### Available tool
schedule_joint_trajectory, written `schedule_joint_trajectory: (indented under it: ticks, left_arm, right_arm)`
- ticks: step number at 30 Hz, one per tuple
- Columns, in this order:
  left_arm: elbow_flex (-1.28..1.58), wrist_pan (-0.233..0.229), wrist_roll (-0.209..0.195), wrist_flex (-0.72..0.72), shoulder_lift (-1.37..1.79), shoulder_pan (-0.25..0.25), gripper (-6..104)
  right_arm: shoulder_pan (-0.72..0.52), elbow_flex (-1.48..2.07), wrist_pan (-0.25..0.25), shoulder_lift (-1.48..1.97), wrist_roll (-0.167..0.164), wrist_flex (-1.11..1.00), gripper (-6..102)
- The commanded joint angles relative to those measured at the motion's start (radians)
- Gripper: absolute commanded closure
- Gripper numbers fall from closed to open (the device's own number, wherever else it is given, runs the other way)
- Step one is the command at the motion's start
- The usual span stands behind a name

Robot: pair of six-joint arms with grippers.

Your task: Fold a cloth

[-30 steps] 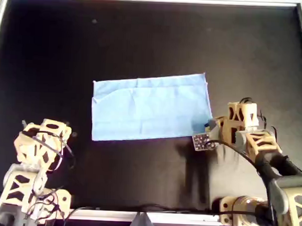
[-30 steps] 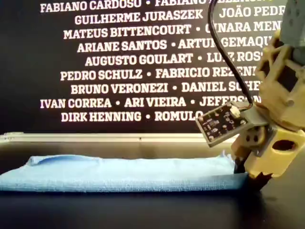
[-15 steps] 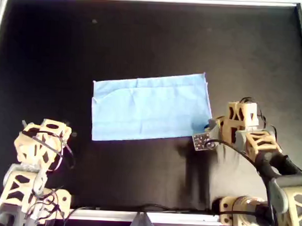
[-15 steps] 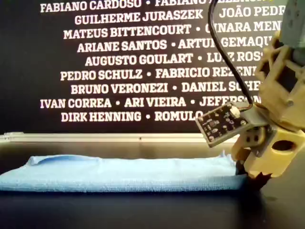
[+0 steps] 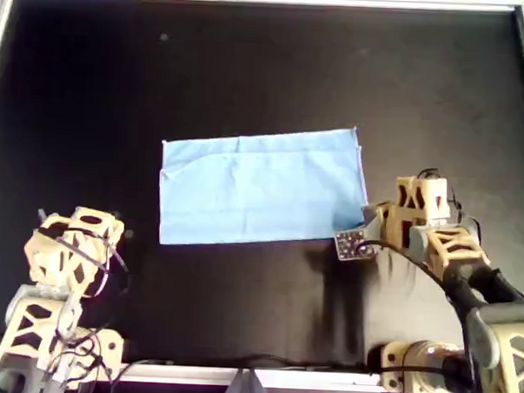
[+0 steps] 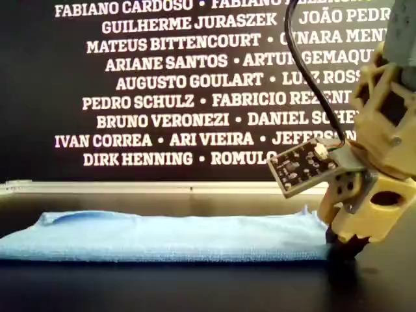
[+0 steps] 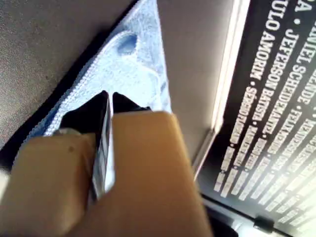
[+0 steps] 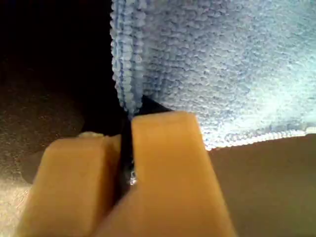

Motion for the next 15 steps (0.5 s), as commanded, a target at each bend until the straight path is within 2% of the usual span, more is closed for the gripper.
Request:
schedule_joint_trajectory:
  ticks: [1, 5, 8, 15]
  left_arm:
    - [-0.006, 0.005, -0.006, -0.006, 0.012, 0.012, 95]
    - [-0.006, 0.005, -0.006, -0.006, 0.017, 0.012, 95]
    - [-0.006, 0.005, -0.006, -0.006, 0.020, 0.012, 95]
    - [-0.006, 0.005, -0.006, -0.006, 0.020, 0.012, 95]
  right_arm:
    - [0.000, -0.087, 0.006, 0.021, 0.011, -0.006, 94]
    - [-0.003, -0.097, 0.006, 0.092, 0.072, -0.006, 94]
    - [0.020, -0.104, 0.008, 0.187, 0.104, -0.006, 94]
    - [0.161, -0.242, 0.023, 0.253, 0.186, -0.006, 94]
